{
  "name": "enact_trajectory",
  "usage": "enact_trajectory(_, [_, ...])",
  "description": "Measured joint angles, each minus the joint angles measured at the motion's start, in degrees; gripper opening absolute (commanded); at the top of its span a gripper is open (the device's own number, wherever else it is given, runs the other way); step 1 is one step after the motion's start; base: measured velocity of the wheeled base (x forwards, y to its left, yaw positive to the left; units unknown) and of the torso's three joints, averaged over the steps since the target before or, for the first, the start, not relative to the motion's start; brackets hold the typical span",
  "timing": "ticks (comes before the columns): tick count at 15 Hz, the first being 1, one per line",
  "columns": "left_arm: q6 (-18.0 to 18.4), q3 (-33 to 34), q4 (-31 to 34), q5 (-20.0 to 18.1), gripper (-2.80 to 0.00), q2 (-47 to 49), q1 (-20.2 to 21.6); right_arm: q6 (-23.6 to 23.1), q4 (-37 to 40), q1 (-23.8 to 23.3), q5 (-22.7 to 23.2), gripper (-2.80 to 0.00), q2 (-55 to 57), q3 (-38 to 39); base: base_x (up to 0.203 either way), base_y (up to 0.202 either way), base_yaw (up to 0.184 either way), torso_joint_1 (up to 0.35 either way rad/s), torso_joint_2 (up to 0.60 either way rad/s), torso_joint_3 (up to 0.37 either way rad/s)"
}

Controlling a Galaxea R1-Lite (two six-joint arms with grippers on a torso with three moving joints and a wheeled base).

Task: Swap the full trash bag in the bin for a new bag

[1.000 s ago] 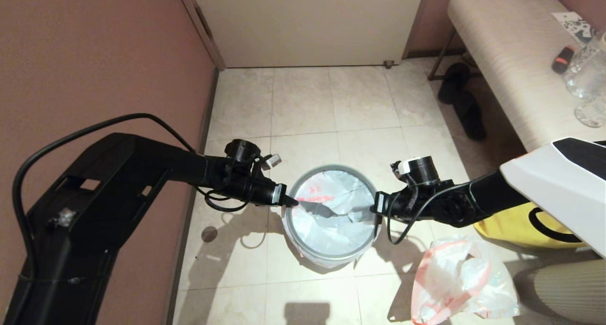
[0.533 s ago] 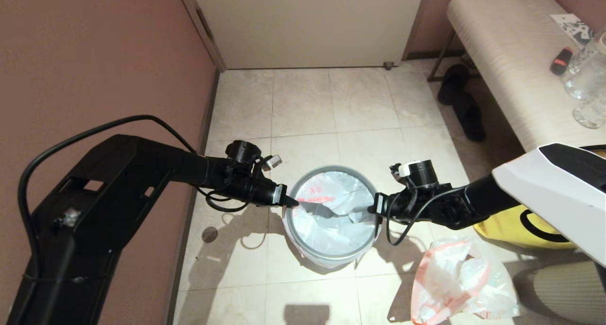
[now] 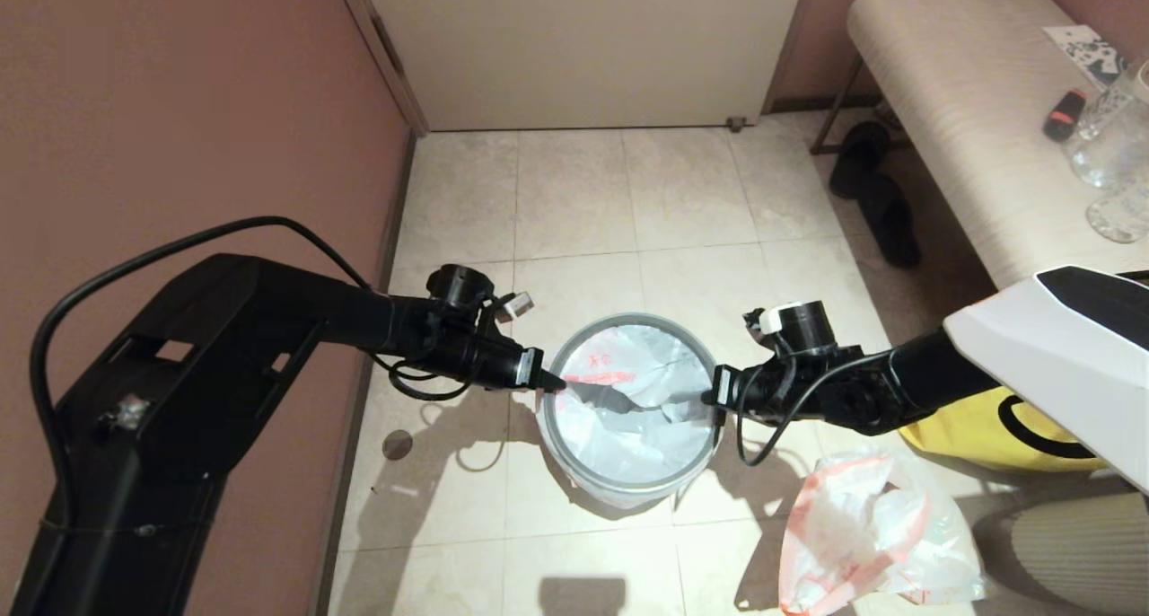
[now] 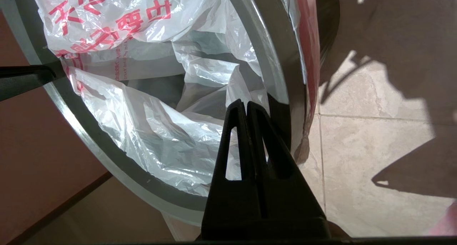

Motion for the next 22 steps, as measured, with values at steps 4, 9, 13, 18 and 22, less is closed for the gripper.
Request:
enact_trajectory(4, [-0.1,0.7,0.0,0.2,-2.80,-2.0,-0.1,-0.4,0.0,2.6,-0.3,-2.80,-2.1,0.4,0.000,0.000,0.000,0.000,0.00,0.000])
enact_trajectory(9, [-2.0,5.9,-1.4,2.1,-2.80,-8.8,-0.6,-3.2,1.1,3.4,-3.9,-2.80,-10.1,1.2,0.000,0.000,0.000,0.000,0.00,0.000])
enact_trajectory(13, [-8.7,16.3,-3.1,13.7,-2.80,-22.1,-2.0,-9.7,11.5,3.2,-8.1,-2.80,-21.0,2.9,0.000,0.000,0.000,0.000,0.00,0.000])
enact_trajectory(18, [-13.0,34.7,-10.0,33.7,-2.80,-42.9,-3.8,-13.5,30.4,1.0,-25.3,-2.80,-34.4,8.6,0.000,0.000,0.000,0.000,0.00,0.000])
enact_trajectory(22, [-13.4,45.7,-13.0,41.6,-2.80,-62.3,-3.6,-13.4,34.7,-1.6,-31.0,-2.80,-47.9,16.1,0.000,0.000,0.000,0.000,0.00,0.000])
